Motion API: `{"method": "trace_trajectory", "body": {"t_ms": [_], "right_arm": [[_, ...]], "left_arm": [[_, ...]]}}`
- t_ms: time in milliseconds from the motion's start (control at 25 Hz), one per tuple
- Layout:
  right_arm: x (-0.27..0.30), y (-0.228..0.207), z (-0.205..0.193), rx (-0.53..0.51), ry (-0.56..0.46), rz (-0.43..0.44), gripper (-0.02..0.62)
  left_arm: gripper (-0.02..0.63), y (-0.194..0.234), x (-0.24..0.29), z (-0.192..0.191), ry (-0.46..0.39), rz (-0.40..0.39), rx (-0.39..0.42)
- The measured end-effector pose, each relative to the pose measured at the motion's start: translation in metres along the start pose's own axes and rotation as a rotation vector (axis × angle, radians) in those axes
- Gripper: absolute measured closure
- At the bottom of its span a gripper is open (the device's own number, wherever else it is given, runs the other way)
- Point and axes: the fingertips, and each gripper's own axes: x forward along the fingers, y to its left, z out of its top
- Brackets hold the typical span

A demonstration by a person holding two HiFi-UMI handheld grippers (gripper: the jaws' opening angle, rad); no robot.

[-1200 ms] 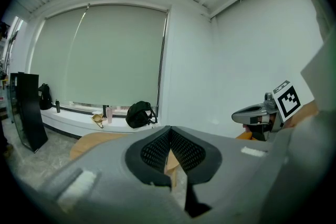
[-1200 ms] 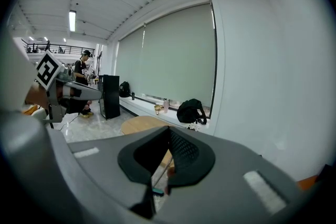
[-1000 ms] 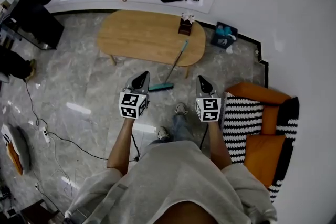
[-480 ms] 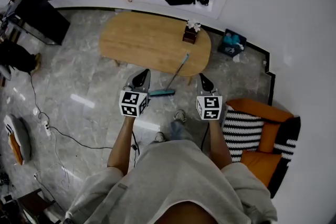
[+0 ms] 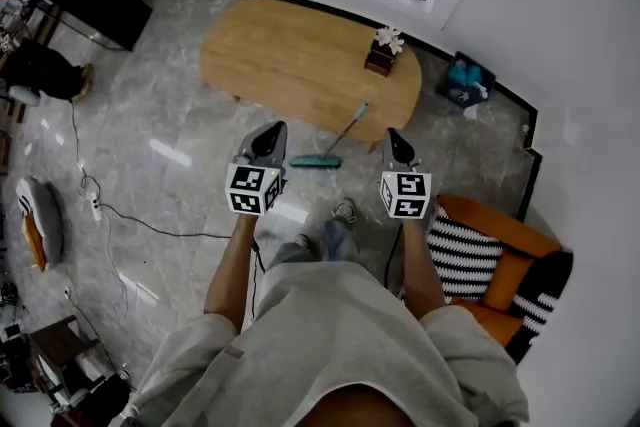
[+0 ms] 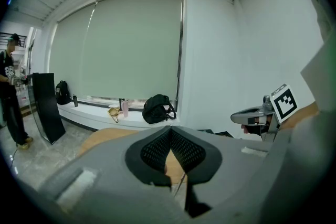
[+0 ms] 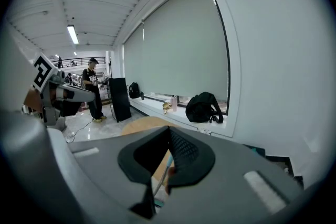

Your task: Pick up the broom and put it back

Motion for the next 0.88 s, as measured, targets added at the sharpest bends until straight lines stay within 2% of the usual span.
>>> {"method": "trace_trajectory", "body": {"t_ms": [360,880], "right_arm": [[0.032,-0.004,-0.025,0.034,0.050,0.034,0.595],[0.053,0.010,-0.081,0.073,0.159,-0.017,0.595]], "left_arm": [[0.607,0.013,0.015,-0.029,0.050,0.036,-0.031],[0.608,0.040,0.041,-0.077,0.102,-0.015,-0.077]]}}
